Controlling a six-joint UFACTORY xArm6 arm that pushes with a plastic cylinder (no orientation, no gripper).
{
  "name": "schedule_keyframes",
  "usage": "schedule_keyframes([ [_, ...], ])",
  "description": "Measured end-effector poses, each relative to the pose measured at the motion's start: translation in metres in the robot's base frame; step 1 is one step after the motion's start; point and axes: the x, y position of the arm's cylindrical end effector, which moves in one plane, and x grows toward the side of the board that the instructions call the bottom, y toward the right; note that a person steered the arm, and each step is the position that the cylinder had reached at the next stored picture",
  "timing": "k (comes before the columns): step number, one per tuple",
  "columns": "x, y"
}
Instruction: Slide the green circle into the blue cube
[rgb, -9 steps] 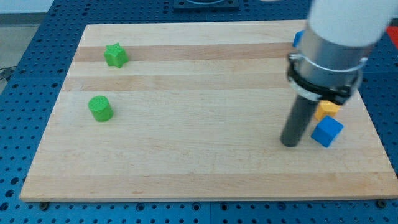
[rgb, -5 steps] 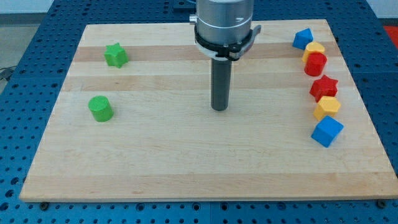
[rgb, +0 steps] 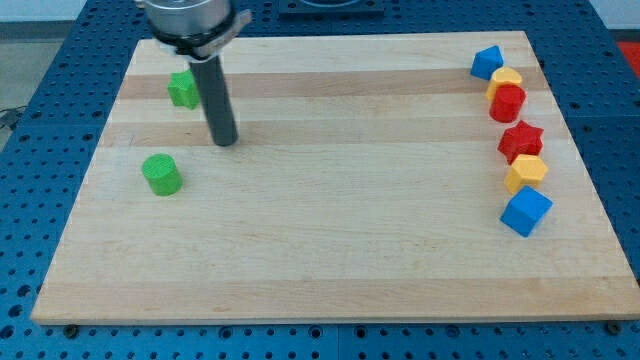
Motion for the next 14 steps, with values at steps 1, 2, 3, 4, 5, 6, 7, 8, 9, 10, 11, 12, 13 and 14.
schedule_keyframes([
  [1, 0.000, -0.040],
  [2, 0.002, -0.070],
  [3, 0.014, -0.086],
  [4, 0.039, -0.091],
  [5, 0.052, -0.091],
  [6, 0.062, -0.072],
  [7, 0.070, -0.034],
  [8, 0.082, 0.005],
  [9, 0.092, 0.044],
  [10, 0.098, 0.071],
  [11, 0.105, 0.064],
  [12, 0.105, 0.034],
  [13, 0.077, 0.032],
  [14, 0.039, 0.053],
])
